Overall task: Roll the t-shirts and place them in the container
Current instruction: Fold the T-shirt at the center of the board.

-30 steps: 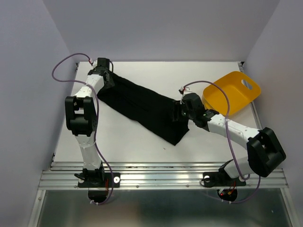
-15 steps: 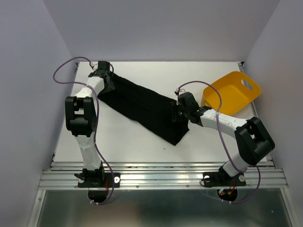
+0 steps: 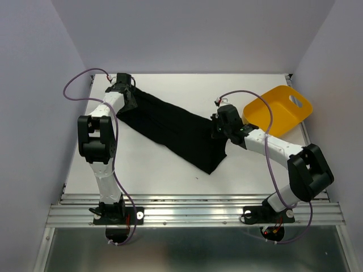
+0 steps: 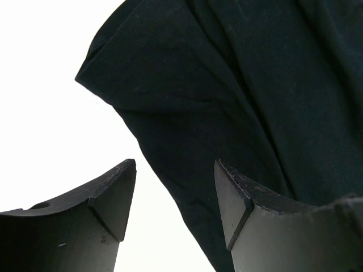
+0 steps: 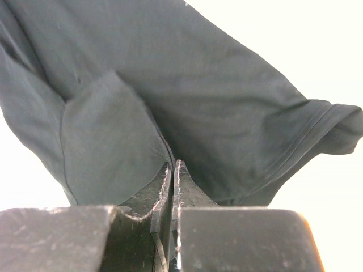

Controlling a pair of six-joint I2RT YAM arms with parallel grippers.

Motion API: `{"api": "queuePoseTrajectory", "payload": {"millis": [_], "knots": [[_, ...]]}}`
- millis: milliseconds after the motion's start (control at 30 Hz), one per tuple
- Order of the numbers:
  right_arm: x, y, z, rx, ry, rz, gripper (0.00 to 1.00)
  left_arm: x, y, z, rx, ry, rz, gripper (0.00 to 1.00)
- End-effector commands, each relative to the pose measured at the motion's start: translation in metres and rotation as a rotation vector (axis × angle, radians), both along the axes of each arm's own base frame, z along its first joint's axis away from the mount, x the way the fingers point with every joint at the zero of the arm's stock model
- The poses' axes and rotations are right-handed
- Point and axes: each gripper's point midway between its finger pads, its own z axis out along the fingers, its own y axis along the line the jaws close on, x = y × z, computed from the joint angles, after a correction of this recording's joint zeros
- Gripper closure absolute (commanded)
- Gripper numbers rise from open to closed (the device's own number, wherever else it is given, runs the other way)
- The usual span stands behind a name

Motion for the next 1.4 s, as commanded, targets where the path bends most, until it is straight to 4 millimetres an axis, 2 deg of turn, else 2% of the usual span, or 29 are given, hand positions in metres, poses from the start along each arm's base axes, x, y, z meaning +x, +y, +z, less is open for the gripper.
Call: {"api": "queuePoseTrajectory", "payload": {"millis": [0,367,567,700,767,833,867,967,1000,1033,1100,1200,1300,1367], "knots": [[0.029,-0.003,0.042,0.037,-0.137,-0.042,0.99,0.008,0.005,0.031,0.002,-0.066,0.011,0.32],[0.043,-0.013,0.027,0.011,-0.124,-0.083,0.99,0.01,0.008,0.026,0.008,-0.052,0.012,0.32],[0.05,-0.022,0.002,-0.048,-0.089,-0.116,0.99,0.009,0.011,0.025,0.01,-0.047,0.013,0.32],[0.053,-0.03,-0.006,-0.074,-0.077,-0.143,0.98,0.007,0.014,0.024,0.027,-0.036,0.018,0.32],[0.05,-0.032,-0.006,-0.077,-0.07,-0.144,0.79,0.004,0.022,0.025,0.048,-0.03,0.036,0.32],[0.047,-0.033,-0.001,-0.065,-0.068,-0.152,0.66,0.002,0.027,0.025,0.053,-0.028,0.047,0.32],[0.045,-0.031,0.007,-0.043,-0.074,-0.157,0.51,0.001,0.034,0.024,0.054,-0.028,0.063,0.32],[0.036,-0.025,0.018,0.015,-0.056,-0.135,0.39,0.001,0.037,0.026,0.047,-0.038,0.071,0.32],[0.032,-0.026,0.027,0.029,-0.063,-0.138,0.38,0.0,0.038,0.026,0.048,-0.038,0.075,0.32],[0.028,-0.023,0.03,0.043,-0.061,-0.143,0.38,-0.002,0.051,0.026,0.048,-0.038,0.106,0.32],[0.021,-0.025,0.043,0.069,-0.07,-0.152,0.37,-0.002,0.053,0.029,0.049,-0.05,0.111,0.34],[0.003,-0.009,0.05,0.13,-0.053,-0.107,0.37,-0.004,0.057,0.029,0.048,-0.059,0.122,0.37],[-0.012,0.004,0.046,0.16,-0.017,-0.082,0.38,-0.004,0.067,0.023,0.041,-0.048,0.14,0.43],[-0.019,0.005,0.041,0.16,-0.001,-0.081,0.38,-0.001,0.07,0.022,0.021,-0.056,0.139,0.45]]}}
